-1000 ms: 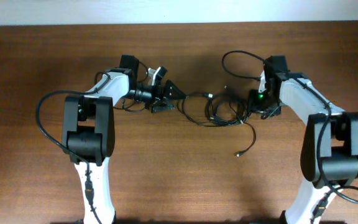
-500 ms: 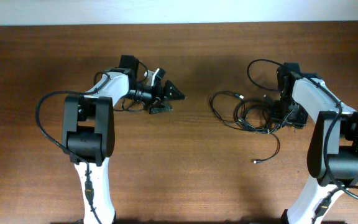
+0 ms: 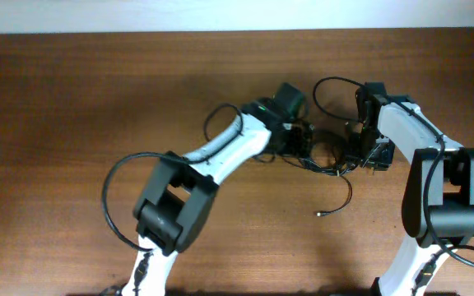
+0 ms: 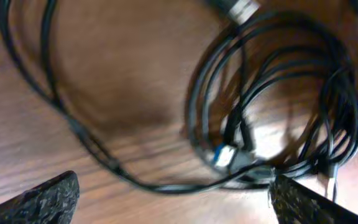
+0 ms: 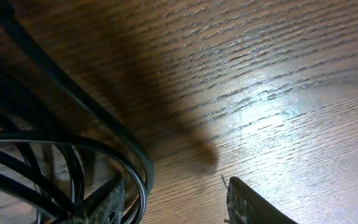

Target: Untangle cables

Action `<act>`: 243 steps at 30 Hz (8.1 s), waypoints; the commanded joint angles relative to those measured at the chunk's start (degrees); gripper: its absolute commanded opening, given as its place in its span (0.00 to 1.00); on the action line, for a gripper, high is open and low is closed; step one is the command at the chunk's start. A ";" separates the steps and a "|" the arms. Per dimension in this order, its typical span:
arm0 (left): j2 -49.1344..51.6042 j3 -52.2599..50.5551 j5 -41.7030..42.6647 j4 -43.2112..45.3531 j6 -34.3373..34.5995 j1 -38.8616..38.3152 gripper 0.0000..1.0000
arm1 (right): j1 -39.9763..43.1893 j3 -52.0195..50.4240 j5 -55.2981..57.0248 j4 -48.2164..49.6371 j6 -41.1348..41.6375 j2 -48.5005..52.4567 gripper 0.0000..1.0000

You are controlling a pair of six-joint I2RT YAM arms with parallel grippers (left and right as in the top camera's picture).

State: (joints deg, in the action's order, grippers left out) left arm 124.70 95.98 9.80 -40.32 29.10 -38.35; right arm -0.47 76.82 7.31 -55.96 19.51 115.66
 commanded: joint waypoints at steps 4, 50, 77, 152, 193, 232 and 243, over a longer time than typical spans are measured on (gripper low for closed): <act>3.82 0.59 -6.86 6.27 1.40 -4.61 0.95 | -0.76 -1.66 -2.86 0.00 0.46 2.25 0.54; -3.21 -3.52 6.58 -20.65 -10.32 40.52 0.78 | -20.96 19.19 -29.35 -7.67 -12.70 2.10 0.61; -3.21 -7.21 14.64 -14.34 -10.32 40.22 1.00 | -35.26 0.66 -14.34 23.65 -20.76 2.25 0.04; -3.21 -7.21 53.72 -11.58 -40.54 34.27 0.00 | -21.00 7.50 -53.99 35.82 22.34 1.29 0.46; -3.21 -7.21 25.44 -7.89 -22.29 30.12 0.28 | -14.58 7.52 -86.64 64.50 38.49 0.70 0.07; -3.21 -7.26 11.82 -13.57 -13.31 40.85 0.04 | -7.80 -20.65 -61.35 56.81 17.31 -9.22 0.04; -21.57 -3.93 14.56 -18.40 -13.33 42.36 0.00 | -7.93 -20.63 -69.51 57.27 16.94 -9.22 0.04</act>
State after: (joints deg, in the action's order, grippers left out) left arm 109.89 90.41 26.81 -55.66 16.49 3.95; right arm -7.99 56.53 -58.59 1.08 37.45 107.61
